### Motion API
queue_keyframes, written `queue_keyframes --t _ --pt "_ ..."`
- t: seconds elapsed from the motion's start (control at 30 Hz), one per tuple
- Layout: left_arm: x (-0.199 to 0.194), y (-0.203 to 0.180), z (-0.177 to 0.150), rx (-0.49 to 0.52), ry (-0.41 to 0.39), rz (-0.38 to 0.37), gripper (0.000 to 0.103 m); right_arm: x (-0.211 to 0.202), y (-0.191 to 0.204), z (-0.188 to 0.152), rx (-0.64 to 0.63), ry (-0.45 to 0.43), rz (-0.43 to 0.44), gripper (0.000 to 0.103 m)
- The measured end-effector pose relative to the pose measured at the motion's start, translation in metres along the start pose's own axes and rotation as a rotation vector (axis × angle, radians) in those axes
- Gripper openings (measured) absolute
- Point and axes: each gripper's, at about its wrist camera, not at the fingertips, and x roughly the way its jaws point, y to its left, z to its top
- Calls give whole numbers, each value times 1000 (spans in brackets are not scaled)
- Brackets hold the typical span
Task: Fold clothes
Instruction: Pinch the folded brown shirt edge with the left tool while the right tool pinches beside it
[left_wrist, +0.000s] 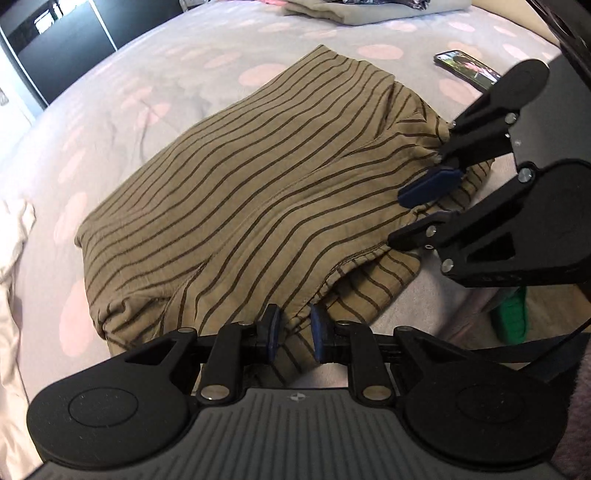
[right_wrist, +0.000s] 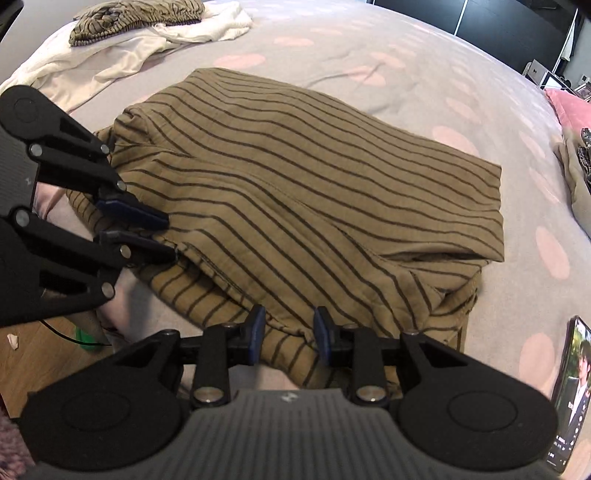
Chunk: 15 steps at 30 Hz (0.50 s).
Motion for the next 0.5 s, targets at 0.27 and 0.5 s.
queue_keyframes --t 0.27,0.5 --pt "-17 11 -3 -53 -39 -19 16 -17 -1 -1 -15 -8 -3 32" --pt "-49 23 1 -130 -241 -27 17 -49 -18 4 78 -228 -2 35"
